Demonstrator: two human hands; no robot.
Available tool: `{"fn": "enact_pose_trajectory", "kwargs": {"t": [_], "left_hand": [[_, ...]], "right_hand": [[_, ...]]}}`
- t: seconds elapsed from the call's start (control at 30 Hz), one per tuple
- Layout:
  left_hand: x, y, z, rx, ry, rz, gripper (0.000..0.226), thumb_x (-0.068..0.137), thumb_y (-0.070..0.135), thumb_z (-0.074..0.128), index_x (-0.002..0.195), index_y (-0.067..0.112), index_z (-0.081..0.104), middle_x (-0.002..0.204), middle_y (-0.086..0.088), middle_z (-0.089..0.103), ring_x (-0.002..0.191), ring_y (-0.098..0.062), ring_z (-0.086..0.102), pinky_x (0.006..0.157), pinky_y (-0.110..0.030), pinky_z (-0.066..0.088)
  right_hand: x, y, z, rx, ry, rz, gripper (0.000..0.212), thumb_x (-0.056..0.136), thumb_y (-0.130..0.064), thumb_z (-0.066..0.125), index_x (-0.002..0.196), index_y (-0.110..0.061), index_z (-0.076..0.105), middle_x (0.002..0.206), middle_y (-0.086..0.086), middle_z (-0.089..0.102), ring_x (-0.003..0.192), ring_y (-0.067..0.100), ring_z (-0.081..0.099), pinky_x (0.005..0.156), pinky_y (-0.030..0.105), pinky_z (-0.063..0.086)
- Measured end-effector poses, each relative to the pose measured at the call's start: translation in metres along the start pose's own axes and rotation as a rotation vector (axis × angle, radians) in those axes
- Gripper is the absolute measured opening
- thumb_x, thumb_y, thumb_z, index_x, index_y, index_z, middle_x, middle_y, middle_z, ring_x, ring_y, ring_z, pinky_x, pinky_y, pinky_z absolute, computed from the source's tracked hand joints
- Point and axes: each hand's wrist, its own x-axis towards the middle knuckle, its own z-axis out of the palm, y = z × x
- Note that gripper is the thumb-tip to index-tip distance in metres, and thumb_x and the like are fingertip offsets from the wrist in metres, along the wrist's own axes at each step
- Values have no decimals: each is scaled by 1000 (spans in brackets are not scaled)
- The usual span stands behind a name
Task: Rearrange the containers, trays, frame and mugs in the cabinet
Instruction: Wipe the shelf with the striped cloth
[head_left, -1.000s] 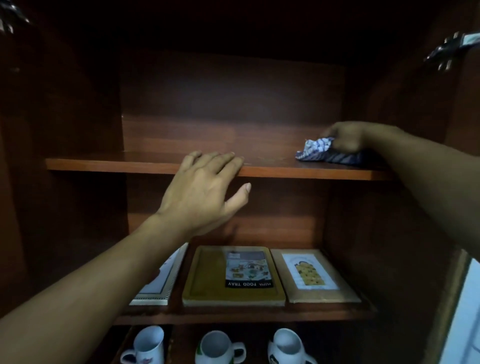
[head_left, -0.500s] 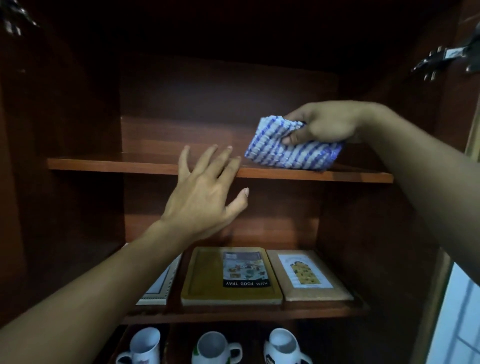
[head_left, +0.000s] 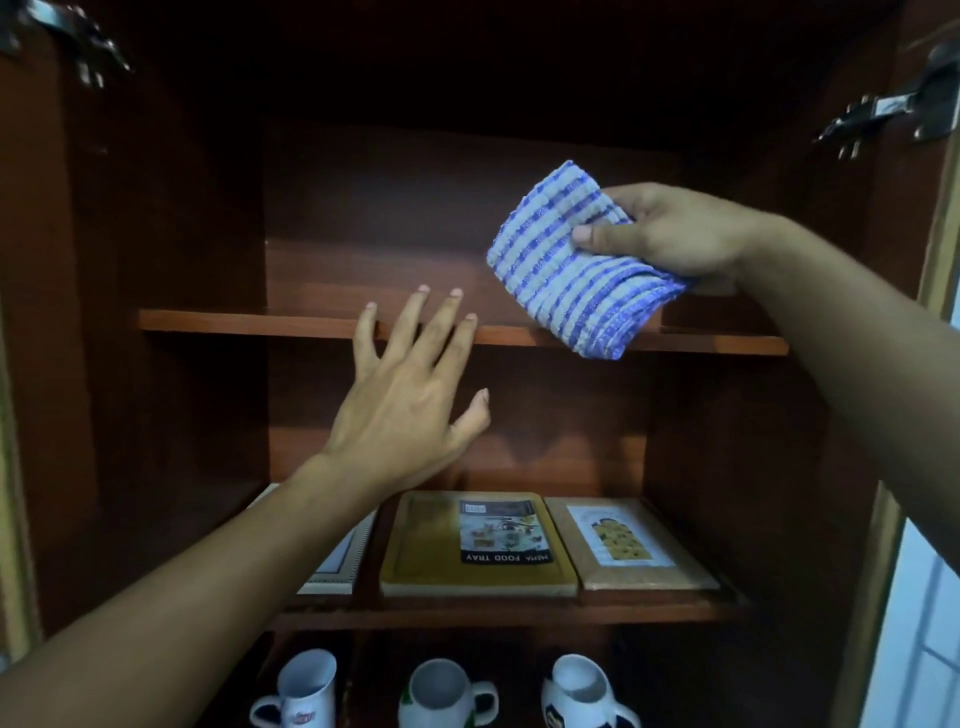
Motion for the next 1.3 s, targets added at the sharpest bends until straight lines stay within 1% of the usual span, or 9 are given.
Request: {"fn": "enact_pose_trajectory", "kwargs": {"t": [0.13, 0.3, 0.4, 0.47, 0.63, 0.77, 0.97, 1.17, 1.3], "left_hand": [[-4, 2, -2, -3, 8, 11, 68, 86, 47, 40, 138, 4, 47, 150, -13, 39, 139, -34, 34, 107, -66, 19], [-15, 9, -4, -9, 11, 11, 66, 83, 43, 43, 140, 9, 46, 150, -12, 40, 138, -33, 35, 108, -65, 19], [-26, 16, -7, -41, 9, 8, 64, 81, 41, 46, 139, 12, 47, 149, -12, 41, 138, -33, 35, 108, -62, 22], [-36, 19, -8, -79, 2, 1, 64, 80, 39, 46, 138, 12, 47, 149, -12, 41, 138, -33, 35, 109, -59, 26], [-63, 23, -10, -174, -40, -27, 63, 78, 35, 47, 136, 9, 50, 147, -14, 44, 133, -34, 43, 105, -50, 37], [-87, 24, -8, -218, -110, -41, 65, 75, 34, 47, 134, 6, 52, 141, -16, 50, 126, -36, 50, 101, -46, 41], [-105, 27, -13, -211, -173, -39, 65, 74, 30, 46, 133, 4, 53, 137, -17, 54, 124, -37, 52, 101, -48, 42], [-123, 33, -18, -162, -223, -24, 65, 77, 33, 41, 134, 4, 52, 137, -18, 54, 126, -38, 49, 103, -52, 38], [-136, 43, -20, -150, -263, -25, 63, 78, 34, 45, 134, 6, 52, 137, -17, 54, 127, -38, 48, 104, -53, 36]], "right_hand": [[-14, 2, 11, 57, 135, 17, 26, 101, -27, 50, 106, -7, 66, 95, 8, 76, 87, 20, 74, 67, 26, 58], [-37, 4, 25, 171, 232, 50, 31, 102, -32, 48, 102, -8, 67, 95, 11, 76, 86, 22, 74, 68, 30, 60], [-51, 8, 35, 206, 255, 80, 32, 101, -34, 49, 106, -7, 67, 100, 13, 75, 93, 27, 73, 83, 39, 59], [-60, 11, 44, 235, 273, 103, 32, 100, -33, 50, 107, -6, 67, 101, 13, 75, 95, 27, 72, 87, 41, 58], [-83, 18, 69, 353, 277, 155, 29, 101, -29, 49, 103, -6, 67, 94, 12, 76, 85, 23, 74, 73, 32, 61], [-100, 27, 88, 409, 278, 230, 29, 99, -30, 52, 99, -6, 68, 94, 14, 75, 83, 24, 74, 70, 32, 61], [-127, 37, 108, 491, 268, 327, 30, 100, -29, 51, 105, -5, 67, 94, 14, 75, 81, 24, 74, 66, 30, 61], [-152, 47, 117, 565, 283, 374, 29, 100, -28, 52, 110, -4, 65, 96, 15, 75, 82, 25, 74, 62, 30, 60], [-168, 58, 122, 574, 289, 413, 31, 99, -29, 52, 112, -4, 65, 96, 15, 75, 83, 26, 74, 65, 32, 60]]}}
